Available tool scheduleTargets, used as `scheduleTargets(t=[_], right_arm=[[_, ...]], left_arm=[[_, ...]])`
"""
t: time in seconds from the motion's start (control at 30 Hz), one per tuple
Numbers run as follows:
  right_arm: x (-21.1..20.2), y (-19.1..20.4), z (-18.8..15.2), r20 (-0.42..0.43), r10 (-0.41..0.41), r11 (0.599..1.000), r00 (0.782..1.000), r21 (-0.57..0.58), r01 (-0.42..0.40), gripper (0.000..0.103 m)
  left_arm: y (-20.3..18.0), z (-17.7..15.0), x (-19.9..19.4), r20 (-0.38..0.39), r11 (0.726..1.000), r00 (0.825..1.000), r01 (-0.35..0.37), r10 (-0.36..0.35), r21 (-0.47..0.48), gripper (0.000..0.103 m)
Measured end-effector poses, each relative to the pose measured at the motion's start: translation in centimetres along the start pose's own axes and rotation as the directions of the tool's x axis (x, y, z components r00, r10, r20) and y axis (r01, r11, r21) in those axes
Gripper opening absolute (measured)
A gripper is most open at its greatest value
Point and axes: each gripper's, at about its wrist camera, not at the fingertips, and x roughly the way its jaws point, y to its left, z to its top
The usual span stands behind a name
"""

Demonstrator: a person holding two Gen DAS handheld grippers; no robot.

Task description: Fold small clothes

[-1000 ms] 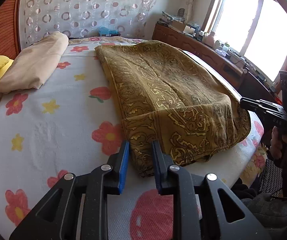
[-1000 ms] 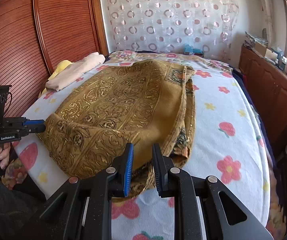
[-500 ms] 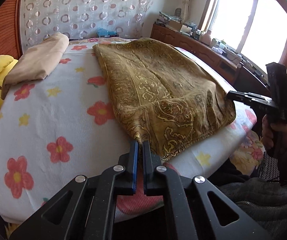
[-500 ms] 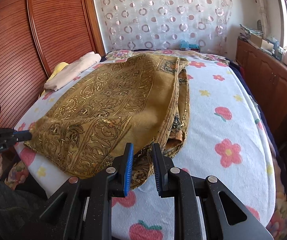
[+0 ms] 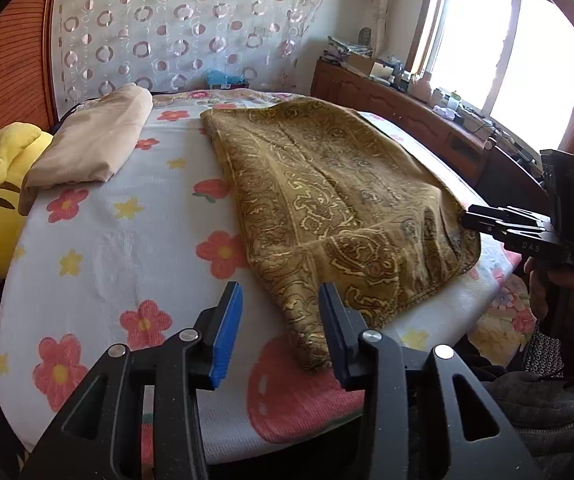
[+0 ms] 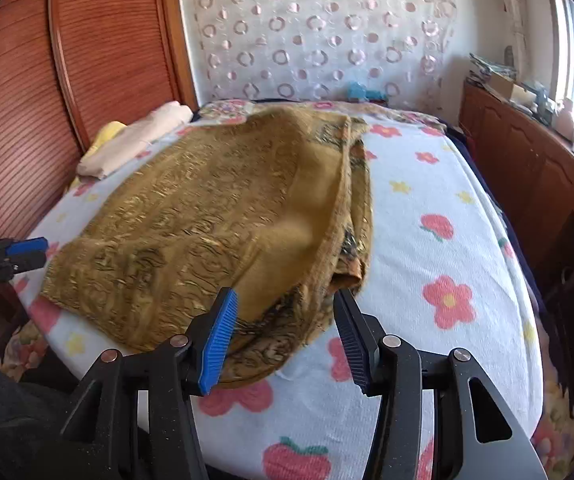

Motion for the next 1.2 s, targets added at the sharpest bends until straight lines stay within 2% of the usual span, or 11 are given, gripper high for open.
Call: scheduleTargets(t=[0.07,0.13,0.2,0.37,0.67,0.87,1.0,1.07,1.13,1.17,1.2], right_arm=[[0.7,-0.3,-0.3,-0.027,-0.007,1.000,1.000,0.015,0.008,0.052],[1.2,-0.5,-0.5,-0.042,-0.007,1.000,0.999,0.028,0.008,0.052],[1.4,-0.6,-0.6,-0.046,-0.003,0.999,0.999,0.037,0.005,0.052],[1.6,-0.1,-0.6,-0.042,-0.002,1.000,0.999,0.022,0.003,0.052],[1.9,1.6,-1.0,-0.042,-0.008,0.997,0.999,-0.074,0.005,0.052],[1.9,1.5,-0.9,-0.044,0.011,0.996,0.999,-0.085,-0.015,0.041],[1.9,1.5,-1.0,-0.043,0.039,0.995,0.998,-0.092,-0.043,0.025],[2.0,1.3,-1.0,-0.042,0.060,0.995,0.997,-0.081,-0.063,0.019],[2.0,1.1,-1.0,-0.039,0.075,0.995,0.996,-0.063,-0.077,0.012],[2.0,0.9,-1.0,-0.036,0.084,0.995,0.996,-0.055,-0.086,0.010],[1.9,0.9,-1.1,-0.032,0.099,0.994,0.995,-0.043,-0.100,0.008]], left_arm=[[0.2,-0.1,0.5,-0.010,1.000,1.000,0.004,-0.004,-0.008,0.049],[0.3,-0.4,1.0,-0.027,1.000,1.000,0.014,-0.014,-0.016,0.062],[0.5,-0.6,1.3,-0.032,1.000,0.999,0.013,-0.014,-0.022,0.069],[0.7,-0.8,1.7,-0.040,0.999,0.999,-0.005,0.004,-0.038,0.069],[0.4,-0.8,1.7,-0.040,0.999,0.999,-0.013,0.012,-0.032,0.069],[0.2,-0.7,1.8,-0.041,0.999,0.999,-0.018,0.017,-0.027,0.069],[0.3,-0.9,1.6,-0.034,0.999,0.999,0.018,-0.020,-0.035,0.069],[0.4,-1.0,1.5,-0.029,0.998,0.998,0.051,-0.053,-0.043,0.066],[0.3,-1.1,1.5,-0.030,0.997,0.998,0.059,-0.060,-0.040,0.051],[0.2,-1.1,1.4,-0.032,0.997,0.997,0.065,-0.066,-0.035,0.047],[0.1,-1.1,1.5,-0.037,0.996,0.996,0.081,-0.082,-0.034,0.036]])
